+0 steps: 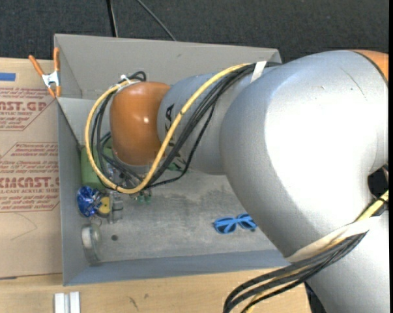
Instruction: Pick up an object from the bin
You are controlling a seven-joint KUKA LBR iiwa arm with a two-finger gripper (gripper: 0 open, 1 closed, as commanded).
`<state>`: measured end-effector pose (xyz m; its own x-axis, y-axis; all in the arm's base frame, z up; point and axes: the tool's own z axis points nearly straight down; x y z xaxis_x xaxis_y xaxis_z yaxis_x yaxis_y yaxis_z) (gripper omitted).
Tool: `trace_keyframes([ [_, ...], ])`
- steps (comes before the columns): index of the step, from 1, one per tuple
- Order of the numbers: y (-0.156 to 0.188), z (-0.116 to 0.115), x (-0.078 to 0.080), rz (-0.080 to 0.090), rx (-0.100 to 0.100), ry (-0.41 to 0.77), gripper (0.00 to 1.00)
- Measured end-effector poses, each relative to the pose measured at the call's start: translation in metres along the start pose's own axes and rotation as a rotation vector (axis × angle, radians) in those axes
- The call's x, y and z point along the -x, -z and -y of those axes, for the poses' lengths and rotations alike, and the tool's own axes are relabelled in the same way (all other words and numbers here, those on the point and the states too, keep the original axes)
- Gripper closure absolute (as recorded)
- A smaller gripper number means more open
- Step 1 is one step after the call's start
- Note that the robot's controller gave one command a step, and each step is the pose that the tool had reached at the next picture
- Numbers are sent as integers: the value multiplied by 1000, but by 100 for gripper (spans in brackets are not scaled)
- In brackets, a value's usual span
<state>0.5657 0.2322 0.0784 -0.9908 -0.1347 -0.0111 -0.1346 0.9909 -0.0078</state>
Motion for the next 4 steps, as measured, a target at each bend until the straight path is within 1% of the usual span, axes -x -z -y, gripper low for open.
trace_keyframes([
  [1,148,-11,-13,0,11,78,100],
  [2,143,-11,-15,-7,9,78,0],
  [3,-10,2,-64,-7,9,308,0],
  [4,-3,-13,-24,-42,-1,279,0],
])
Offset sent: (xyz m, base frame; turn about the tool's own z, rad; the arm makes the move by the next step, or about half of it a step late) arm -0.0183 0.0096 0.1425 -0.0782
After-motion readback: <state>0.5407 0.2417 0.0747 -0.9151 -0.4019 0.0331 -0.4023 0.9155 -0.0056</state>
